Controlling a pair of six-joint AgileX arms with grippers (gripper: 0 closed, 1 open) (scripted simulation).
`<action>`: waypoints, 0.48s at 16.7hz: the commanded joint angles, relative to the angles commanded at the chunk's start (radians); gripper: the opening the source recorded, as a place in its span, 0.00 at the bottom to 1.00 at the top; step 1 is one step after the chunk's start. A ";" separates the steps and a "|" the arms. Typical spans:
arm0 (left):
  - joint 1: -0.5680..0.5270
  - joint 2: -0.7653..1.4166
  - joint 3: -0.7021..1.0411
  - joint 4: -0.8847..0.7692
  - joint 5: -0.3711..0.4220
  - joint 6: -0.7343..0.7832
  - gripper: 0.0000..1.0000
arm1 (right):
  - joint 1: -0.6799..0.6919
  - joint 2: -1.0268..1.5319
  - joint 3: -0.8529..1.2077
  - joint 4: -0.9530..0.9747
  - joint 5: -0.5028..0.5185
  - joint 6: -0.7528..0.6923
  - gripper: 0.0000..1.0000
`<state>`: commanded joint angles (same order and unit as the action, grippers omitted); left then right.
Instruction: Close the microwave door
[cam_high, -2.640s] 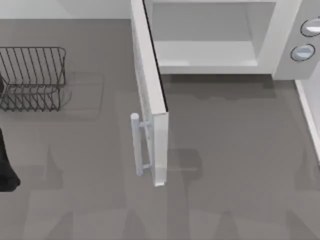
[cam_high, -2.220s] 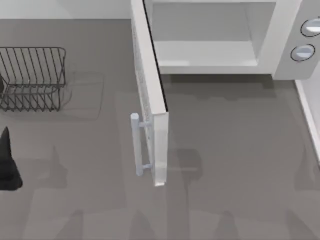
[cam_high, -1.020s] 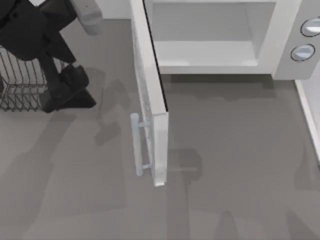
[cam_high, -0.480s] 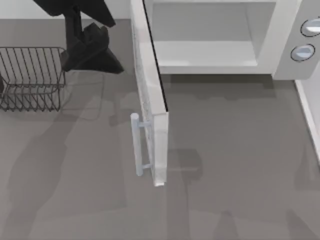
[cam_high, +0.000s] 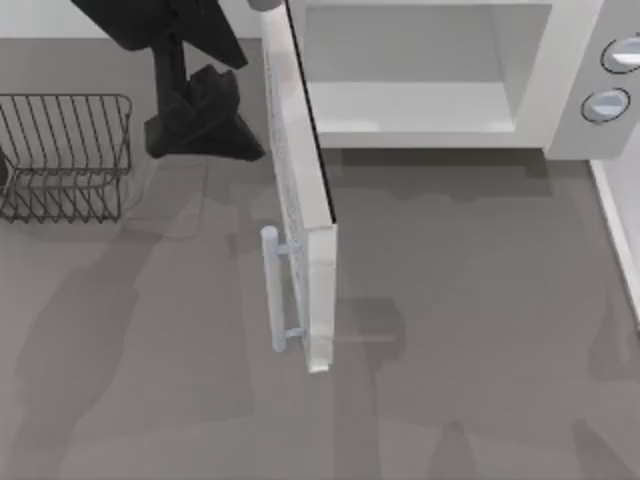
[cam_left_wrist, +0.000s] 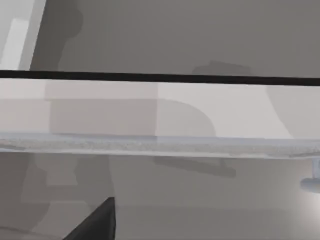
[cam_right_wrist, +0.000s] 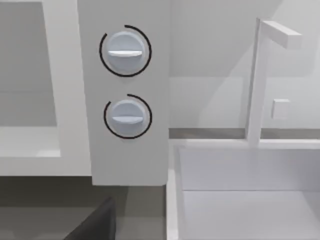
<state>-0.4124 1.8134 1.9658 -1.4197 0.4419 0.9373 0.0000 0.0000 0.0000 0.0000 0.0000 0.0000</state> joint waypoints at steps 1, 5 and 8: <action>-0.011 -0.001 -0.036 0.040 -0.003 -0.011 1.00 | 0.000 0.000 0.000 0.000 0.000 0.000 1.00; -0.058 -0.005 -0.188 0.214 -0.018 -0.061 1.00 | 0.000 0.000 0.000 0.000 0.000 0.000 1.00; -0.073 -0.005 -0.232 0.260 -0.023 -0.075 1.00 | 0.000 0.000 0.000 0.000 0.000 0.000 1.00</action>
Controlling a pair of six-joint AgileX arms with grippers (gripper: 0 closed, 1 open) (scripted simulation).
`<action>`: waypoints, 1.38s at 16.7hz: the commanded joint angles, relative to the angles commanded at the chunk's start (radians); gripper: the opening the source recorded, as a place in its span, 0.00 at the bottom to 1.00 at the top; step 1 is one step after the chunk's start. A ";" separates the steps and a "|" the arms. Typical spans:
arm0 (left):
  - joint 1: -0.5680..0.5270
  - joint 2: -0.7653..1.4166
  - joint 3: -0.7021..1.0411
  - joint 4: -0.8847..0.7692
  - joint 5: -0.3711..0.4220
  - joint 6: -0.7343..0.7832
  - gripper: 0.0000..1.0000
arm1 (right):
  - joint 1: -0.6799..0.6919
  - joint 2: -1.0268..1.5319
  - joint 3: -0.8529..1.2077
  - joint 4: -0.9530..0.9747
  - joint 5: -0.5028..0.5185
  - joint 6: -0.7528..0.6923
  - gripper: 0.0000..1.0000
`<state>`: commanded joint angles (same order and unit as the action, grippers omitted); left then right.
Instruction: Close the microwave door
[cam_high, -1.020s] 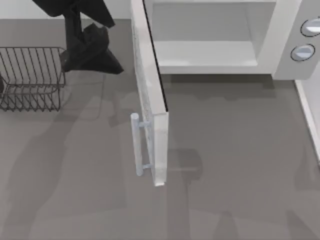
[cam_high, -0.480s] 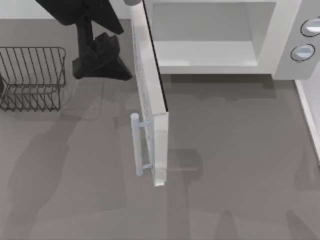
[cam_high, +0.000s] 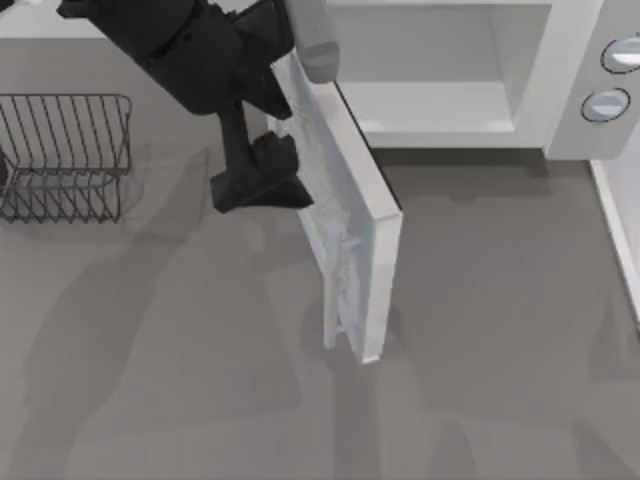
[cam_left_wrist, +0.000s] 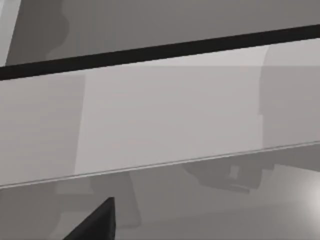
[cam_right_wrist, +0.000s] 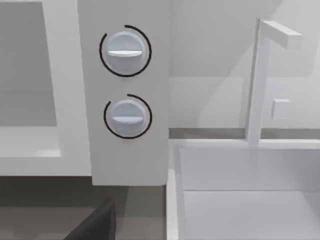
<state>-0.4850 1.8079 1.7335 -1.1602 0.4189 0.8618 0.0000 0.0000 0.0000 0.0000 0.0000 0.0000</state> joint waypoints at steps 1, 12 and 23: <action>0.000 0.000 0.000 0.000 0.000 0.000 1.00 | 0.000 0.000 0.000 0.000 0.000 0.000 1.00; 0.000 0.000 0.000 0.000 0.000 0.000 0.32 | 0.000 0.000 0.000 0.000 0.000 0.000 1.00; 0.000 0.000 0.000 0.000 0.000 0.000 0.00 | 0.000 0.000 0.000 0.000 0.000 0.000 1.00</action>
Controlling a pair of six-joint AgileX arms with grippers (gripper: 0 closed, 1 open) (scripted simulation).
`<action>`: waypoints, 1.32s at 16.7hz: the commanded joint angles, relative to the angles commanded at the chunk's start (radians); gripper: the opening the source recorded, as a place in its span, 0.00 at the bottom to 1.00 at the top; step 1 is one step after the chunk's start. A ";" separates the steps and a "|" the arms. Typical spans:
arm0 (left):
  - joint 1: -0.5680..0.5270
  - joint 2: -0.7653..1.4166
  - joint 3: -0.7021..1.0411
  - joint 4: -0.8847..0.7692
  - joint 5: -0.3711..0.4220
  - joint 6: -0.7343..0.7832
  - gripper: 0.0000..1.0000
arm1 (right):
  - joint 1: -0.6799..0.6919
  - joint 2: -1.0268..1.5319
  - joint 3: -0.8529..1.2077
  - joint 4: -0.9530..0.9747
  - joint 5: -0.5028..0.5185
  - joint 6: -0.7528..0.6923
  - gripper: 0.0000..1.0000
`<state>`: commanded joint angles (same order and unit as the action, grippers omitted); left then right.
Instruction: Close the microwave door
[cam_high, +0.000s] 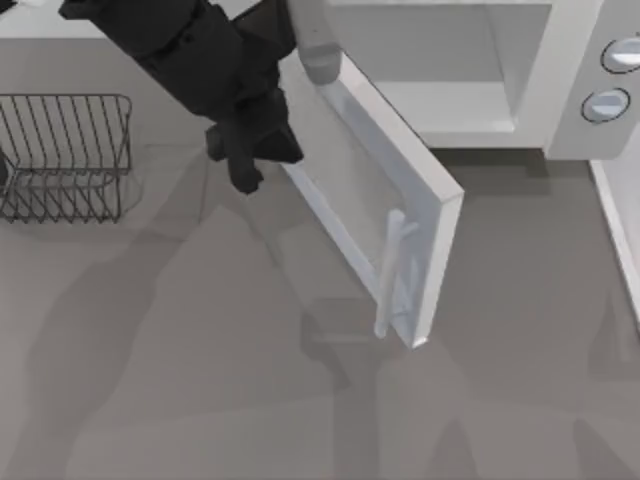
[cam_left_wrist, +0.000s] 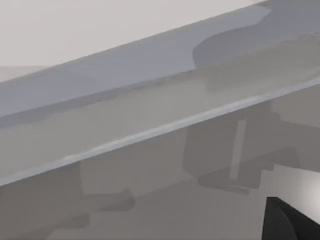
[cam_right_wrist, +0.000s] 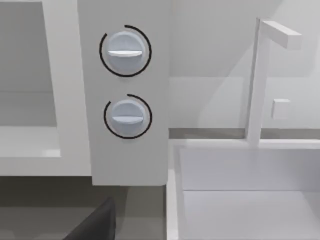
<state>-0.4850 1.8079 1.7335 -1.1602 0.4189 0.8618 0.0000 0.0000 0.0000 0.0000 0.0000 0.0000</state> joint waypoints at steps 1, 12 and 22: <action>0.000 0.000 0.000 0.000 0.000 0.000 0.00 | 0.000 0.000 0.000 0.000 0.000 0.000 1.00; -0.045 0.030 0.038 0.012 -0.016 -0.051 0.00 | 0.000 0.000 0.000 0.000 0.000 0.000 1.00; -0.087 0.063 0.079 0.020 -0.030 -0.096 0.00 | 0.000 0.000 0.000 0.000 0.000 0.000 1.00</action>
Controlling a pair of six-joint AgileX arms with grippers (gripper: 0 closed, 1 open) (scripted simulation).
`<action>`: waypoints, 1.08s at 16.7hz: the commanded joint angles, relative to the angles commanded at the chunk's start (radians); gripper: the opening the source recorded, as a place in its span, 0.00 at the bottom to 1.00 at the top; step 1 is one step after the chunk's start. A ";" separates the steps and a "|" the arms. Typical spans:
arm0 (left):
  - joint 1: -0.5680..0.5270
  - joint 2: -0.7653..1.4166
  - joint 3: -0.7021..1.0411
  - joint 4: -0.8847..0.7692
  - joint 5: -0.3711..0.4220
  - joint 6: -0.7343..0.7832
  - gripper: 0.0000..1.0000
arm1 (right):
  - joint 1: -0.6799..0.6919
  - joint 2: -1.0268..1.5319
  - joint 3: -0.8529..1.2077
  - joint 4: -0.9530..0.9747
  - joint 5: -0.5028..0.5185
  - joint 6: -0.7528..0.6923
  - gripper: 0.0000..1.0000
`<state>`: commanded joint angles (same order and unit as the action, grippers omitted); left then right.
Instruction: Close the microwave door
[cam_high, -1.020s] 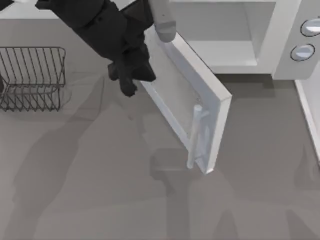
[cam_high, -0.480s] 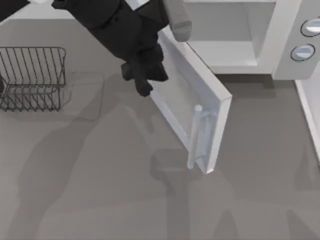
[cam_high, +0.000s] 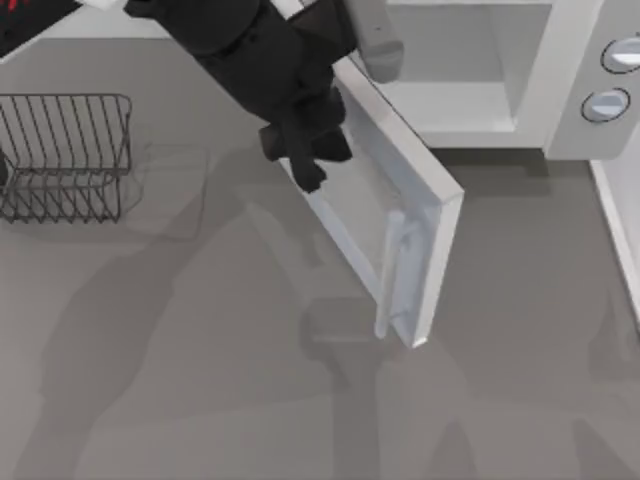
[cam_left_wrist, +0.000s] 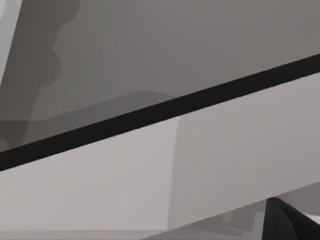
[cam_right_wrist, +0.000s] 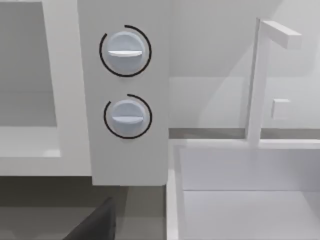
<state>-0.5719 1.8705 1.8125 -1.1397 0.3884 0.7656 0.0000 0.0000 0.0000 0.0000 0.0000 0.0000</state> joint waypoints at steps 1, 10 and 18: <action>-0.007 0.006 0.009 0.001 -0.002 -0.005 0.00 | 0.000 0.000 0.000 0.000 0.000 0.000 1.00; -0.040 0.036 0.047 0.004 -0.015 -0.042 0.00 | 0.000 0.000 0.000 0.000 0.000 0.000 1.00; -0.080 0.079 0.104 0.004 -0.030 -0.082 0.00 | 0.000 0.000 0.000 0.000 0.000 0.000 1.00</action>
<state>-0.6516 1.9490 1.9169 -1.1360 0.3582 0.6835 0.0000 0.0000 0.0000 0.0000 0.0000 0.0000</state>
